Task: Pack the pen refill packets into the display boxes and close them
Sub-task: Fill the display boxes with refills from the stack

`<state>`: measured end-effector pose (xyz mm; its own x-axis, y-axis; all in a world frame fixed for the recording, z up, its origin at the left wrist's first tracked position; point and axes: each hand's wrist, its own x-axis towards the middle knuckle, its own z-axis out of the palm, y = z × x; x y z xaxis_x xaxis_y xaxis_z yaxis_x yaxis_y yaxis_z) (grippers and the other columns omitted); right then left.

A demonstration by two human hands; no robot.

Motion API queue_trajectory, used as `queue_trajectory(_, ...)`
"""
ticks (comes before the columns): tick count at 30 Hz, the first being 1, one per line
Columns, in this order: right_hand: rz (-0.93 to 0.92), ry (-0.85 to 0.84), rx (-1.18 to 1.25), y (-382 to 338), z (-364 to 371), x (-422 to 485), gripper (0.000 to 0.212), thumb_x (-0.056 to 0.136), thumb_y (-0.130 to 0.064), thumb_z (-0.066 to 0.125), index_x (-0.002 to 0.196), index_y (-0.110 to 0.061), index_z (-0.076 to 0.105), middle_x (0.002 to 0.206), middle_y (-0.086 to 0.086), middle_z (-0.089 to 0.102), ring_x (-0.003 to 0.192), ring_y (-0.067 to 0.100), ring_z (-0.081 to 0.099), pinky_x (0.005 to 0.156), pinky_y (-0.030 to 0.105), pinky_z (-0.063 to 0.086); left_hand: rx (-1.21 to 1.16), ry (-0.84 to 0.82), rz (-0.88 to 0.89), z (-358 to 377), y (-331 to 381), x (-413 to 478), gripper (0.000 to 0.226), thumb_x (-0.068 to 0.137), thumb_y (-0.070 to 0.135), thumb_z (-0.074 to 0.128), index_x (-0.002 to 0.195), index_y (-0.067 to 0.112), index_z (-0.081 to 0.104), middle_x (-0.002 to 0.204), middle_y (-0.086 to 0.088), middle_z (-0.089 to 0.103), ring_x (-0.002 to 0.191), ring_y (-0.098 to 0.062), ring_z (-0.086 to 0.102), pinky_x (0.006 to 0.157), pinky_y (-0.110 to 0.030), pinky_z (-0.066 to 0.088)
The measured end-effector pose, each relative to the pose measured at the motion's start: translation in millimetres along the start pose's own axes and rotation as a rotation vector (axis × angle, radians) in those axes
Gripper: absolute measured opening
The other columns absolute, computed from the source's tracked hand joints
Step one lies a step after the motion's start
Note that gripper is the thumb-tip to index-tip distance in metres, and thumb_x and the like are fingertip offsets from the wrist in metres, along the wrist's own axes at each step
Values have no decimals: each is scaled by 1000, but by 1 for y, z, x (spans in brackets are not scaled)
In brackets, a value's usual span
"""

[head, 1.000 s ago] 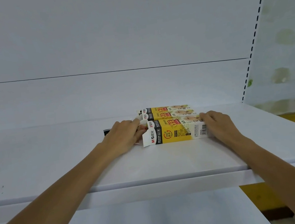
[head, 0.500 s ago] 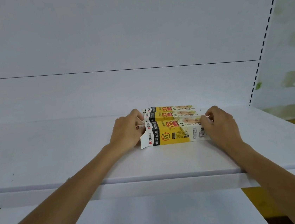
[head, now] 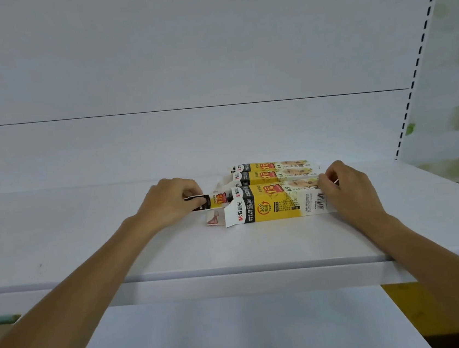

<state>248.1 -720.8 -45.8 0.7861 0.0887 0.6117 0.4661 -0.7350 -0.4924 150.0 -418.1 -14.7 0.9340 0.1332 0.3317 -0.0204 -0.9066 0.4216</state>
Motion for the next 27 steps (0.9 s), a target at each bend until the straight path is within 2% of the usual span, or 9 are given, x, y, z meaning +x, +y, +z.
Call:
queue_trajectory(3, 4, -18, 9, -1, -1, -2, 23, 91, -25, 46, 82, -5, 48, 77, 8, 59, 71, 28, 55, 61, 39, 43, -109, 23, -5, 6, 4, -1, 5, 84, 23, 66, 81, 20, 69, 82, 5, 66, 87, -16, 62, 82, -35, 50)
queue_trajectory(7, 1, -31, 18, 1, 1, -1, 24, 91, -27, 45, 81, -6, 47, 76, 7, 58, 71, 28, 56, 58, 39, 42, -196, 24, 18, 17, 17, 6, 5, 84, 18, 66, 84, 15, 70, 78, 7, 64, 83, -11, 59, 68, -11, 40)
queue_trajectory(9, 5, -37, 20, 1, 1, 0, 24, 91, -27, 45, 81, -6, 47, 76, 7, 58, 70, 27, 55, 57, 38, 41, -241, 25, 31, 23, 27, 10, 4, 84, 17, 67, 82, 16, 70, 80, 7, 64, 82, -6, 58, 63, -4, 37)
queue_trajectory(13, 6, -36, 7, 2, 2, 1, 24, 92, -27, 44, 81, -5, 46, 77, 8, 57, 69, 27, 54, 58, 37, 39, -240, 107, 13, 34, 43, 15, 11, 83, 19, 68, 90, 13, 74, 79, 5, 55, 82, -8, 49, 72, -23, 37)
queue_trajectory(17, 8, -35, -14, 4, 1, 3, 23, 92, -24, 43, 81, -4, 45, 78, 9, 55, 70, 28, 52, 58, 35, 37, -352, -18, 27, 33, 45, 17, 18, 87, 15, 63, 97, 30, 66, 76, 20, 50, 74, 6, 47, 67, -15, 35)
queue_trajectory(19, 13, -31, -20, 5, 1, 3, 23, 92, -24, 43, 81, -4, 44, 78, 8, 55, 71, 28, 52, 58, 35, 37, -395, -54, -6, 33, 42, 16, 21, 88, 13, 60, 96, 33, 64, 79, 24, 47, 74, 11, 45, 66, -7, 34)
queue_trajectory(23, 11, -24, -40, 3, 1, 2, 23, 93, -24, 43, 82, -4, 45, 79, 8, 56, 71, 28, 52, 60, 36, 38, -332, -13, -71, 32, 30, 16, 14, 85, 20, 65, 95, 15, 74, 78, 16, 49, 81, -5, 47, 64, -8, 30)
queue_trajectory(25, 6, -23, -38, 2, 1, 2, 23, 93, -24, 43, 82, -4, 45, 79, 8, 56, 71, 28, 52, 60, 36, 39, -326, -18, -81, 34, 27, 17, 16, 84, 23, 66, 98, 17, 74, 94, 7, 53, 96, -9, 45, 69, -10, 29)
queue_trajectory(27, 3, -24, -33, 3, 2, 2, 23, 93, -24, 43, 82, -4, 44, 79, 9, 55, 70, 28, 52, 59, 36, 38, -337, -22, -90, 38, 26, 19, 19, 84, 23, 66, 103, 21, 72, 120, 1, 54, 115, -13, 45, 80, -17, 32)
